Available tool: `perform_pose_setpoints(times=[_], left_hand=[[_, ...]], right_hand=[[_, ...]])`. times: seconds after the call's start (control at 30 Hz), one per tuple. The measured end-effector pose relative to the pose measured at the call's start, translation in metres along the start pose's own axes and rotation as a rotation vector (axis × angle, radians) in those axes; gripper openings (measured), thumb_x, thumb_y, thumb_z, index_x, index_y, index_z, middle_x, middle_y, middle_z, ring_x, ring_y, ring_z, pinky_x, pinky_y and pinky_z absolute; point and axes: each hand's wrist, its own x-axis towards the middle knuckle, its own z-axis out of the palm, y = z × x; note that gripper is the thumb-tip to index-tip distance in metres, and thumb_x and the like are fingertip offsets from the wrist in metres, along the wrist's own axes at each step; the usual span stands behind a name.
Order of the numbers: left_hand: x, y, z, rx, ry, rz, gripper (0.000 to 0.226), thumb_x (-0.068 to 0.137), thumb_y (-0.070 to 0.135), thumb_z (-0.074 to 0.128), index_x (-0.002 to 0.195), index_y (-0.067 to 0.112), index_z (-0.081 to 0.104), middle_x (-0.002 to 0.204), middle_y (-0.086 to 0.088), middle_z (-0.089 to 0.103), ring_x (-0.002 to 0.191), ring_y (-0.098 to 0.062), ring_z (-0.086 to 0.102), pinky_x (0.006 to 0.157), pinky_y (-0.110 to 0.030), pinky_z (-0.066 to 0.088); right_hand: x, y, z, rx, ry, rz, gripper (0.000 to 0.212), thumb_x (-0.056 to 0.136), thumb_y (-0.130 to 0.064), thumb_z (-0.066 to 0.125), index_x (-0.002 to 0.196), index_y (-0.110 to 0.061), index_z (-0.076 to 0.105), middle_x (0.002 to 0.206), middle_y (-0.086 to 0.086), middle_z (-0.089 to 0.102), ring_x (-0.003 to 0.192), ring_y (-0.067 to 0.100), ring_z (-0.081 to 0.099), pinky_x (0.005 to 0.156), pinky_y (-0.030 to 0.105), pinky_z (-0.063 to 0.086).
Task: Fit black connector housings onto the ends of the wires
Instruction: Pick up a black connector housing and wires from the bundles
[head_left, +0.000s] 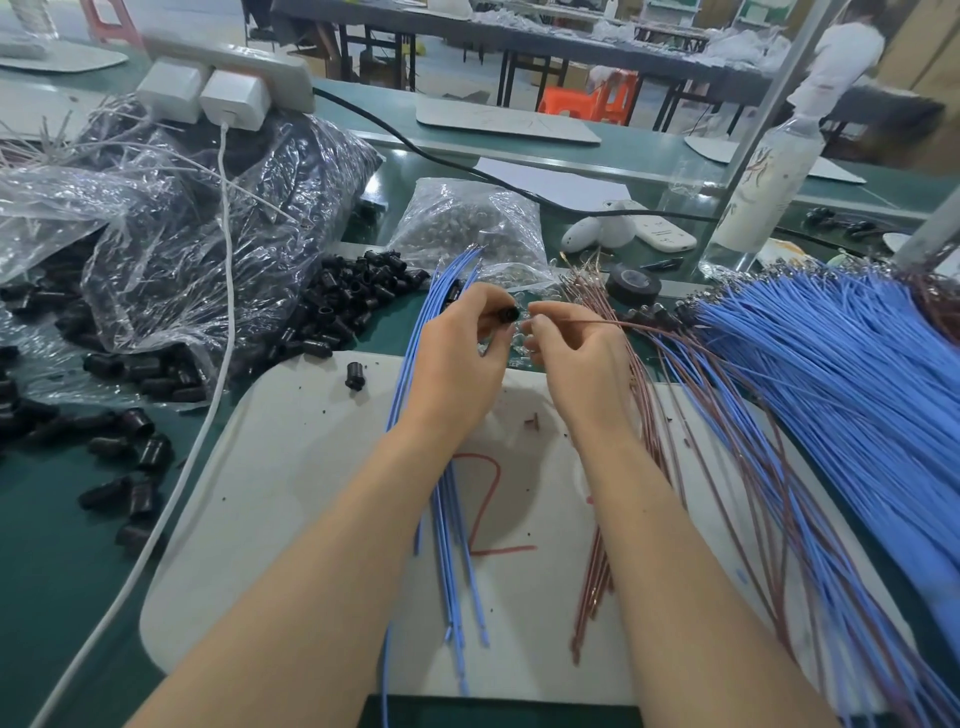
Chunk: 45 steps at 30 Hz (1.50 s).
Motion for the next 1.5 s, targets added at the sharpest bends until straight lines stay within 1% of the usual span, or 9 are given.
perform_pose_setpoints(times=[0.17,0.43,0.57,0.73,0.83,1.07,1.2,1.37,1.5], left_hand=[[0.0,0.0,-0.001,0.038,-0.008,-0.002,0.019,0.086,-0.003,0.056,0.095,0.013,0.062,0.082,0.01,0.061,0.075,-0.002,0.059,0.072,-0.003,0.041],[0.001,-0.001,0.001,0.028,-0.06,-0.084,0.008,0.087,0.011,0.064,0.094,0.013,0.064,0.079,0.01,0.063,0.073,0.001,0.058,0.067,-0.003,0.04],[0.008,-0.002,-0.004,-0.379,-0.058,-0.403,0.009,0.087,0.013,0.067,0.086,0.02,0.061,0.079,0.007,0.064,0.073,-0.004,0.06,0.075,-0.017,0.05],[0.014,-0.004,-0.01,-0.848,-0.03,-0.686,0.005,0.088,0.01,0.063,0.089,0.012,0.059,0.074,0.0,0.059,0.062,-0.006,0.054,0.06,-0.015,0.05],[0.014,-0.004,-0.009,-0.835,-0.032,-0.701,0.006,0.087,0.01,0.065,0.084,0.014,0.061,0.072,0.001,0.06,0.064,-0.007,0.055,0.057,-0.014,0.048],[0.011,-0.003,-0.007,-0.694,-0.056,-0.673,0.012,0.082,0.009,0.071,0.083,0.014,0.06,0.068,-0.001,0.056,0.061,-0.011,0.046,0.065,-0.021,0.04],[0.011,-0.003,-0.006,-0.687,-0.064,-0.679,0.011,0.083,0.011,0.07,0.086,0.011,0.059,0.067,-0.001,0.055,0.06,-0.01,0.046,0.063,-0.02,0.041],[0.011,-0.006,-0.007,-0.446,0.065,-0.564,0.01,0.086,0.016,0.068,0.086,0.017,0.058,0.079,0.0,0.063,0.068,-0.009,0.056,0.07,-0.023,0.049],[0.015,-0.007,-0.017,-0.616,0.142,-0.615,0.009,0.088,0.014,0.065,0.087,0.017,0.057,0.077,0.002,0.06,0.064,-0.005,0.056,0.065,-0.019,0.048]], right_hand=[[-0.004,-0.005,0.001,-0.012,-0.068,-0.103,0.016,0.087,-0.012,0.065,0.103,-0.007,0.069,0.094,0.001,0.07,0.087,0.01,0.066,0.085,0.025,0.053],[0.001,0.001,0.0,0.011,-0.061,-0.077,0.006,0.089,-0.015,0.065,0.091,-0.01,0.068,0.08,-0.003,0.066,0.072,0.002,0.061,0.073,0.016,0.049],[0.003,0.004,-0.001,0.058,-0.039,-0.028,0.019,0.096,-0.019,0.054,0.084,-0.015,0.068,0.073,-0.001,0.065,0.071,0.013,0.059,0.076,0.04,0.052],[0.002,0.004,0.001,0.002,-0.101,-0.038,0.014,0.094,-0.017,0.058,0.095,-0.012,0.071,0.083,-0.004,0.068,0.084,0.013,0.065,0.085,0.039,0.054],[-0.003,0.002,0.002,-0.034,-0.153,-0.057,0.01,0.087,-0.026,0.067,0.091,-0.019,0.073,0.083,-0.008,0.072,0.082,0.004,0.067,0.079,0.023,0.053],[-0.005,0.0,0.0,-0.13,-0.078,-0.122,0.007,0.087,-0.022,0.066,0.088,-0.018,0.071,0.078,-0.006,0.07,0.078,0.007,0.065,0.072,0.02,0.05],[-0.007,-0.001,0.0,-0.208,-0.061,-0.192,0.008,0.089,-0.019,0.064,0.085,-0.015,0.07,0.072,-0.009,0.064,0.069,0.003,0.058,0.064,0.008,0.041],[-0.007,-0.002,0.003,-0.293,-0.073,-0.173,0.01,0.089,-0.015,0.061,0.082,-0.009,0.065,0.071,-0.003,0.061,0.069,0.011,0.053,0.063,0.015,0.036],[-0.002,0.001,0.001,-0.231,-0.059,-0.044,0.014,0.092,-0.019,0.055,0.086,-0.015,0.066,0.074,-0.008,0.063,0.07,0.004,0.055,0.065,0.012,0.041]])
